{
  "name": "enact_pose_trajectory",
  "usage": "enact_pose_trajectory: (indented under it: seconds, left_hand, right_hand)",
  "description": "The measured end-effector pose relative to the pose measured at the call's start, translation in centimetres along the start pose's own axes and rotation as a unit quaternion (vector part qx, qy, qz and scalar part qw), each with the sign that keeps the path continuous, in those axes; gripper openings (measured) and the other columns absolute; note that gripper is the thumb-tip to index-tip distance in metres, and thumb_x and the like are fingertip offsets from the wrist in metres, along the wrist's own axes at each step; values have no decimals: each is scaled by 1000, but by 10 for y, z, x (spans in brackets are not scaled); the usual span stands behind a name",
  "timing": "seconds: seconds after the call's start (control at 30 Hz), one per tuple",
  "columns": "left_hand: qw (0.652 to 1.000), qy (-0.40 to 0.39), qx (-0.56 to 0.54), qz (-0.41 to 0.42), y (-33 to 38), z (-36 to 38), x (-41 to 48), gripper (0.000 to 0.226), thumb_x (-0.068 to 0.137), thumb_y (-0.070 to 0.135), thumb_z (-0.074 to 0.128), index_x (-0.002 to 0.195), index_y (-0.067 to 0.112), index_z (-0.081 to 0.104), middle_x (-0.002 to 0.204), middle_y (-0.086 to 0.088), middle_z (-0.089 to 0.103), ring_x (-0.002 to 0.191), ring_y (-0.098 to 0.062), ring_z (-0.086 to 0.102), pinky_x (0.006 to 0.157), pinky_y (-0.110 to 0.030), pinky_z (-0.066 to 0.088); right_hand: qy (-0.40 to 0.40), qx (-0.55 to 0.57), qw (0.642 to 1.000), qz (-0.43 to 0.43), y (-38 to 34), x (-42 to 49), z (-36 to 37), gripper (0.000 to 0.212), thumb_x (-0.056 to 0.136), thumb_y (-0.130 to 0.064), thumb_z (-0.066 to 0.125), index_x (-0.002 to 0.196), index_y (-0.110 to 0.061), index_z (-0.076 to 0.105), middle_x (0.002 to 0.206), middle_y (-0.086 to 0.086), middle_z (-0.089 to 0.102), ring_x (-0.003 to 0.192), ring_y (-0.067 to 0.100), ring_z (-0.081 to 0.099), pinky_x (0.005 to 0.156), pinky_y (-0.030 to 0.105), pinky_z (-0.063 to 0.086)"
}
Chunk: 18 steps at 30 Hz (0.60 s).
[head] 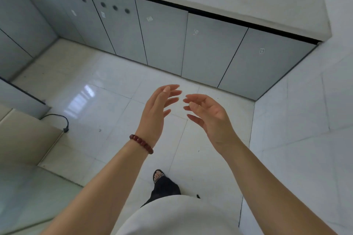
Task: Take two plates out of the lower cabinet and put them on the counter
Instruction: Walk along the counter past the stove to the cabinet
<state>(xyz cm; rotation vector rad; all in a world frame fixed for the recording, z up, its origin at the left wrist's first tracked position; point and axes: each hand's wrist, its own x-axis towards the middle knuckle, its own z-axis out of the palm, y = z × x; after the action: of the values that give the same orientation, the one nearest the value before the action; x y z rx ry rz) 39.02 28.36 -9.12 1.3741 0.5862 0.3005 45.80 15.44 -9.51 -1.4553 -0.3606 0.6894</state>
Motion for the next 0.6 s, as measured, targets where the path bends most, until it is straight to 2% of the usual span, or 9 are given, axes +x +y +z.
enact_pose_trajectory:
  seconds: [0.3,0.6]
  left_hand:
    - [1000,16,-12,0,21,-44,90,35,97,37,30,108,30,62,113,6,68,106,-11,62,93,-35,45]
    - [997,60,-34,-15,40,-69,186,39,96,38,31,113,25,63,114,4,68,107,-11,62,90,-33,43]
  right_hand:
    - [-5,1,1000,11,-15,98,32,19,82,-28,62,101,-25,66,106,-4,69,101,15,64,90,34,51]
    - [-60,16,998,33,-27,214,52,19,77,-30,65,95,-28,69,104,-4,70,103,17,63,91,34,50]
